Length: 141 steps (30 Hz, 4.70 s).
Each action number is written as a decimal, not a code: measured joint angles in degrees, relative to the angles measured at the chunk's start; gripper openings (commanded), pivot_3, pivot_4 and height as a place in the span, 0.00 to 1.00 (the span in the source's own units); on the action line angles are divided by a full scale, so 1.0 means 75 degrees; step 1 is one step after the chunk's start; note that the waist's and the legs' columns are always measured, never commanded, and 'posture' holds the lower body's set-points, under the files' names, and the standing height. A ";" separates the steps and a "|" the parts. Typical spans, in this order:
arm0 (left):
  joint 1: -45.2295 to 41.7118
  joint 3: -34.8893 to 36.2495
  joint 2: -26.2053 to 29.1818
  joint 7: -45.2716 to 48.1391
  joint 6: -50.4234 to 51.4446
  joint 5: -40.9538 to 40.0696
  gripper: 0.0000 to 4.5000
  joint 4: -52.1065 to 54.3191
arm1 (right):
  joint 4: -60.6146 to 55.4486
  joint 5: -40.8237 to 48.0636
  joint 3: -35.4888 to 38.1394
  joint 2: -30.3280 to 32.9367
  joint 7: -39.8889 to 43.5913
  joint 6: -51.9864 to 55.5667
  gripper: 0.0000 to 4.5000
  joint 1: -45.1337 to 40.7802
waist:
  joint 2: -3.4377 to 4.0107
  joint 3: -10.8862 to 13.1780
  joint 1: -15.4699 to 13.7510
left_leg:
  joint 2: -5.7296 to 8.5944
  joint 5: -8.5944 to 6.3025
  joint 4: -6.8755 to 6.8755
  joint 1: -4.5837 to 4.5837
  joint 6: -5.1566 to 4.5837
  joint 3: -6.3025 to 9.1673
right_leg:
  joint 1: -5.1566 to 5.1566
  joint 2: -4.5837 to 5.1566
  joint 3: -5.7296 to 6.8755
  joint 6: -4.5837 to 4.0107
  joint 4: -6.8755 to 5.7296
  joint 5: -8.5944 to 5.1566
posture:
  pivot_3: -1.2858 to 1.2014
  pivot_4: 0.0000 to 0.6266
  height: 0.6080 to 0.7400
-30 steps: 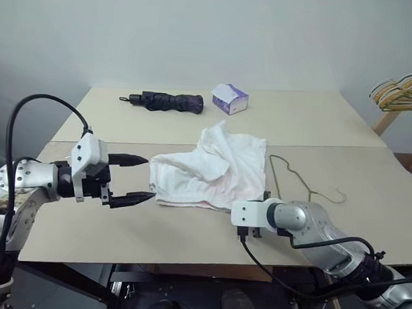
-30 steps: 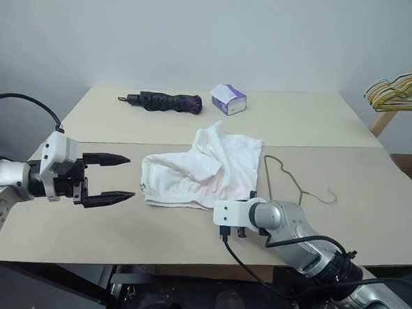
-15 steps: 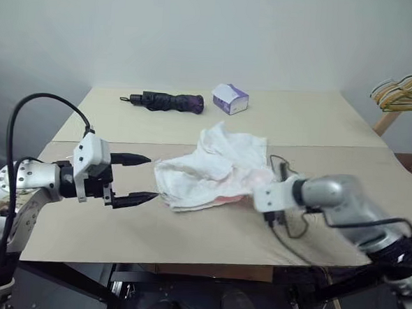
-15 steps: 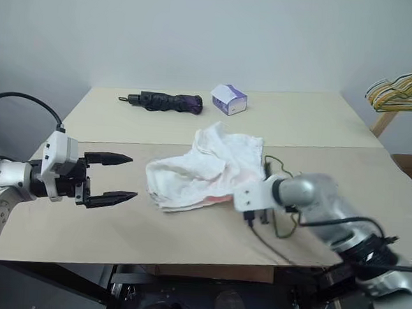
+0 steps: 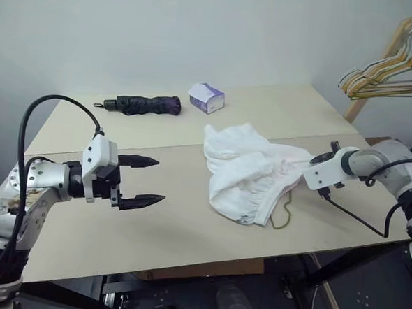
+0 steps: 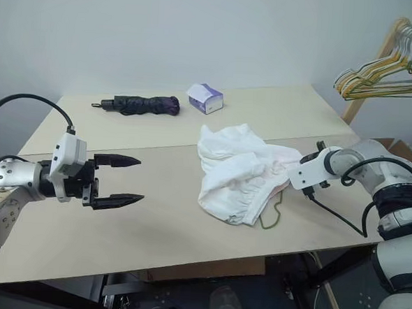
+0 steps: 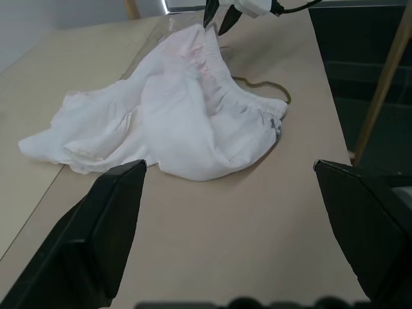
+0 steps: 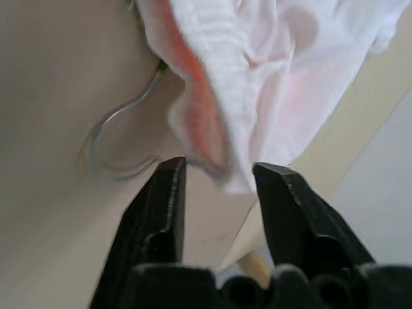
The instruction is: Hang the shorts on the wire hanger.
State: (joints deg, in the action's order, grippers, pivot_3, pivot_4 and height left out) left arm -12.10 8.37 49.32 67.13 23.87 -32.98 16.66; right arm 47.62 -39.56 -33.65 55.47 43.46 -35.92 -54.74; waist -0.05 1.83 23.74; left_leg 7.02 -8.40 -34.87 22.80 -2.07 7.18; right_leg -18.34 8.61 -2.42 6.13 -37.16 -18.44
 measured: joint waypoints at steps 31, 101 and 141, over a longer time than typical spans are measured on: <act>-0.0844 -0.0712 -0.0492 0.0368 -0.0182 0.0172 1.00 -0.0320 | -1.1432 0.4432 -0.2149 -0.1674 -0.0696 1.6648 0.81 0.2009 | -0.0007 -0.0014 -0.0168 | -0.0001 -0.0008 -0.0021 0.0097 0.0004 0.0010 | -0.0111 0.0011 -0.0001 0.0009 -0.0015 -0.0004 | 0.37 0.00 1.00; -0.4515 -0.1918 -0.5446 -0.4860 -0.1684 0.5185 0.00 -0.6709 | -1.2184 0.5855 -0.2554 -0.0995 -0.2490 1.6423 0.00 0.2295 | -0.0041 -0.0024 0.1016 | 0.0067 -0.0032 -0.0134 0.0133 -0.0080 -0.0005 | -0.0110 0.0114 0.0014 0.0198 -0.0123 -0.0076 | 0.33 0.00 1.00; 0.0174 -0.0371 0.0900 -0.0873 -0.4527 0.4344 1.00 -0.1581 | -1.1626 0.5351 -0.2627 -0.0465 -0.1586 1.4341 0.00 0.2379 | -0.0016 -0.0011 -0.0851 | 0.0039 -0.0089 -0.0077 0.0136 0.0010 -0.0021 | -0.0126 0.0091 0.0002 0.0031 0.0011 0.0006 | 0.38 0.00 1.00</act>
State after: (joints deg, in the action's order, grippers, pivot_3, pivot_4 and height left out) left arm -10.80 5.59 56.07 60.59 -10.08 -0.40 4.79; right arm -39.58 0.58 -53.36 51.98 31.57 71.63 -36.90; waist -0.17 1.74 17.36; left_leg 7.31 -9.07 -35.45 23.83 -1.99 7.02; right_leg -19.28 9.29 -2.41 6.36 -37.08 -18.39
